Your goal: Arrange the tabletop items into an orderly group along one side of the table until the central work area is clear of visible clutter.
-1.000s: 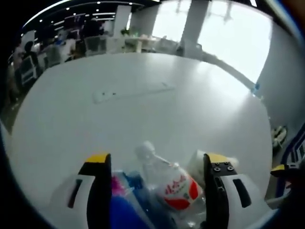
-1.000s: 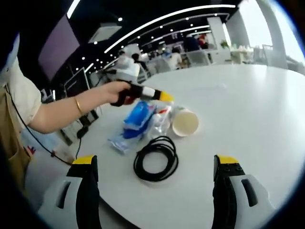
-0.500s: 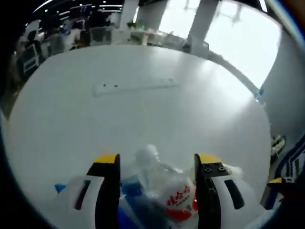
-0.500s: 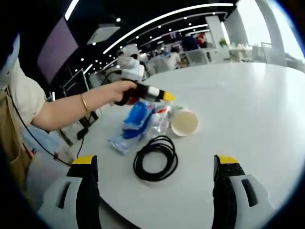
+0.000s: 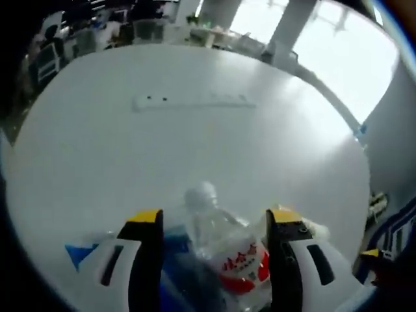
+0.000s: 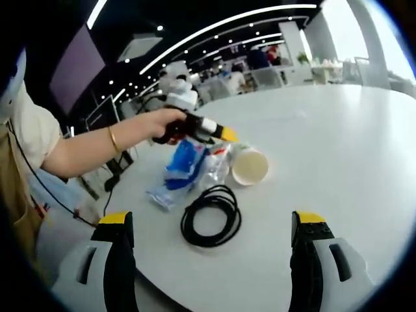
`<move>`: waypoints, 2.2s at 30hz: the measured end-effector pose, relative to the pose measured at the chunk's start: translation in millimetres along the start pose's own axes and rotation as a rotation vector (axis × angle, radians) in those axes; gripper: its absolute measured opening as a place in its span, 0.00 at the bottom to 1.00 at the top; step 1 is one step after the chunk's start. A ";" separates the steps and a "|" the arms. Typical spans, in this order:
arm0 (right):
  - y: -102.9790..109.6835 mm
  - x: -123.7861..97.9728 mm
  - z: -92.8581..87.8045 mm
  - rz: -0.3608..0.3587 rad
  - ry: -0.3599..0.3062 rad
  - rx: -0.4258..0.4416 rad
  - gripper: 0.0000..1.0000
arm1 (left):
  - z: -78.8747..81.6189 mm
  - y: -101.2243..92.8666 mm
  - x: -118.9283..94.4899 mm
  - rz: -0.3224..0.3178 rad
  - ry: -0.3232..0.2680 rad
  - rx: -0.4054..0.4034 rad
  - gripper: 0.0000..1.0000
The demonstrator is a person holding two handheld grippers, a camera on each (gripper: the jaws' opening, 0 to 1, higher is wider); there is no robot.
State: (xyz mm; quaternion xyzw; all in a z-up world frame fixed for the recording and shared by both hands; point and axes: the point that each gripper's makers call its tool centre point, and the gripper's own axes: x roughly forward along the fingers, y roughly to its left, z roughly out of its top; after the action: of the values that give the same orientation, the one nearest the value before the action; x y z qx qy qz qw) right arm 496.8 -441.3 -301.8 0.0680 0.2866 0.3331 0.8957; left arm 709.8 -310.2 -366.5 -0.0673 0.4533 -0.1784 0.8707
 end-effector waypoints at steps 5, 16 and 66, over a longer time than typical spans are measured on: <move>0.5 0.0 -0.3 0.002 0.001 -0.002 1.00 | -7.1 -0.3 -2.8 0.018 0.021 -0.012 0.61; 0.6 0.8 -1.1 0.005 0.007 -0.001 1.00 | -9.8 -6.4 -13.5 0.040 0.032 0.002 0.61; 4.6 0.3 1.5 0.013 0.006 -0.019 1.00 | -31.6 -21.1 -14.7 0.040 0.058 -0.132 0.32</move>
State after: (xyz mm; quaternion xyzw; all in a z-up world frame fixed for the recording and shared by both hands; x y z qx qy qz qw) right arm 495.3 -437.4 -299.2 0.0601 0.2858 0.3418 0.8933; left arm 671.1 -322.9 -367.6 -0.1102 0.4903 -0.1327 0.8543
